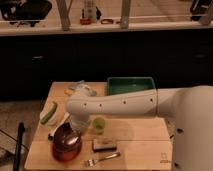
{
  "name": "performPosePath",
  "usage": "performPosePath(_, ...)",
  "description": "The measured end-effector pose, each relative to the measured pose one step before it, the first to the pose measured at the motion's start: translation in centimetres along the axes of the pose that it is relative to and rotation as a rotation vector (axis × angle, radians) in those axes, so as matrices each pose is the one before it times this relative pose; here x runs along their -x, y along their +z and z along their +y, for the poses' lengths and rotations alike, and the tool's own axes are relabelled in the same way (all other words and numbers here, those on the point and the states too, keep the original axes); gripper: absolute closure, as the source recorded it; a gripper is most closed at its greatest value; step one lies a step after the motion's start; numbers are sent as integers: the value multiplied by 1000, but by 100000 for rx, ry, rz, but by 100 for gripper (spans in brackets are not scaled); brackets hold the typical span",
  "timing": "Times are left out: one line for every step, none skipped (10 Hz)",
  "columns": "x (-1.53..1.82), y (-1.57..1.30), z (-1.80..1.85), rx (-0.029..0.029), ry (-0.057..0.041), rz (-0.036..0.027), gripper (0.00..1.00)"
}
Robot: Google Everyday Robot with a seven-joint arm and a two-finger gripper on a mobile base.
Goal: Stack bowls on top of each other
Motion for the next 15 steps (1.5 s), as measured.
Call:
performPosePath(149,208,8,-1499,-673,-325,100)
performPosePath(54,453,-593,-1774,-1530,-712,100)
performPosePath(-7,445,-633,-1700,-1415,-659,100)
performPosePath(-25,436,-405,-1577,-1056,-632,100)
performPosePath(-19,663,-539,-2540,-1466,-1008,100)
performPosePath(-16,481,-393,-2394,-1203,-629,99)
performPosePath(-36,225,-93,-1772,-364,-195,94)
performPosePath(-26,251,-50,-2417,-593,-365,82)
performPosePath(-66,17,10,-922,-126,-40,74)
performPosePath(-100,-105,43,-607,-86,45,65)
performPosePath(-131,-180,-42,-453,-446,-38,53)
performPosePath(-137,-272,49,-15,-264,-36,42)
performPosePath(-134,-232,26,55,-158,-3,32)
performPosePath(-101,-132,-13,47,-184,-76,25)
performPosePath(-171,-115,-128,102,-458,-140,20)
